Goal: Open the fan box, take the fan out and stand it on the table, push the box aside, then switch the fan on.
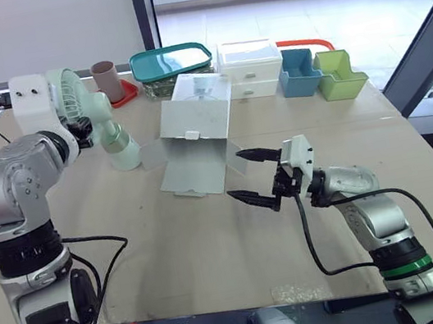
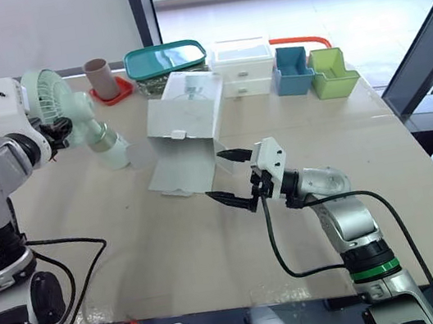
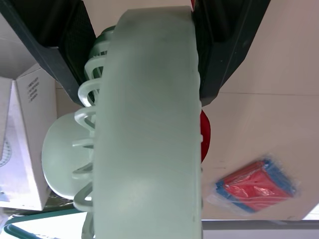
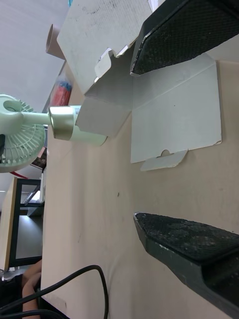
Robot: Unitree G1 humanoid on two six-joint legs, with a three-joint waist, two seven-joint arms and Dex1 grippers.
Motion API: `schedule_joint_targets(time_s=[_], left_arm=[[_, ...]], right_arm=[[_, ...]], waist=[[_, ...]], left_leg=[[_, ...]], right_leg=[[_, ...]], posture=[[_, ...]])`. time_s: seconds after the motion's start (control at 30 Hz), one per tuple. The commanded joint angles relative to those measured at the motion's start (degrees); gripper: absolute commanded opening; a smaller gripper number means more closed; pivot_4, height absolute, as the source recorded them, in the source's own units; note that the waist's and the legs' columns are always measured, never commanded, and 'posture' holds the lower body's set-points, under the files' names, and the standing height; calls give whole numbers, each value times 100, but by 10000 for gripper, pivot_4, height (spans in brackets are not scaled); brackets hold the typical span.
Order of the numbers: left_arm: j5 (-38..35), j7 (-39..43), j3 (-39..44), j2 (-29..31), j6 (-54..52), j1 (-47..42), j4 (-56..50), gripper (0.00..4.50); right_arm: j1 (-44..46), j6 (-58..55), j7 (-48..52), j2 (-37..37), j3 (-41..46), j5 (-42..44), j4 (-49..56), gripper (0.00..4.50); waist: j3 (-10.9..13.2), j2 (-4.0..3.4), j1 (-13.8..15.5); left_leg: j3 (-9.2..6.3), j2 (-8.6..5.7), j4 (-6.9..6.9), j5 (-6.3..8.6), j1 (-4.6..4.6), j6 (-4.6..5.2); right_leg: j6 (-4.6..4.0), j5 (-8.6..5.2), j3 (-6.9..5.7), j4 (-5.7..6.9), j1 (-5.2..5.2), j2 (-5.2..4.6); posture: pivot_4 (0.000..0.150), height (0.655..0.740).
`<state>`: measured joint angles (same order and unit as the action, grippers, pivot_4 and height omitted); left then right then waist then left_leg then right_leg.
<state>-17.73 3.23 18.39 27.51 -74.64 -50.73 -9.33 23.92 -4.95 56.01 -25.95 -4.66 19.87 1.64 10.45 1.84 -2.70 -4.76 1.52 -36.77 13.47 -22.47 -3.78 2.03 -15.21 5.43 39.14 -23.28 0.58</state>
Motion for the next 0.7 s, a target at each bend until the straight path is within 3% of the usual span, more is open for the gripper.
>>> schedule_joint_targets(time_s=[0.03,0.37,0.43,0.57,0.7], left_arm=[[-18,135,34,-53,219,34,200,19824],[58,564,-280,269,785,188,378,19824],[74,611,-306,294,929,203,398,29803],[71,644,-318,303,1031,194,447,42311],[110,649,-352,347,1148,165,514,44017]], right_arm=[[8,37,-31,-24,35,6,263,45000],[-56,25,-63,-18,29,-14,324,45000],[-59,30,-61,-7,26,-15,322,45000],[-61,31,-60,10,15,-20,316,45000],[-82,52,-51,25,3,-30,299,45000]], waist=[[-1,-1,0],[-2,-3,-1],[-2,-3,-1],[-1,-3,-8],[-1,-3,-5]], left_leg=[[0,0,0,-1,2,-2],[-1,0,0,-8,5,-8],[-1,0,0,-8,5,-8],[1,1,1,-7,1,-7],[1,2,4,-5,-3,-4]], right_leg=[[0,1,1,0,1,0],[6,7,4,1,5,2],[6,8,4,1,5,3],[6,7,5,1,-1,3],[7,6,3,0,-6,2]], posture=[[1500,7400],[1500,7400],[1500,7400],[1500,7400],[1500,7400]])
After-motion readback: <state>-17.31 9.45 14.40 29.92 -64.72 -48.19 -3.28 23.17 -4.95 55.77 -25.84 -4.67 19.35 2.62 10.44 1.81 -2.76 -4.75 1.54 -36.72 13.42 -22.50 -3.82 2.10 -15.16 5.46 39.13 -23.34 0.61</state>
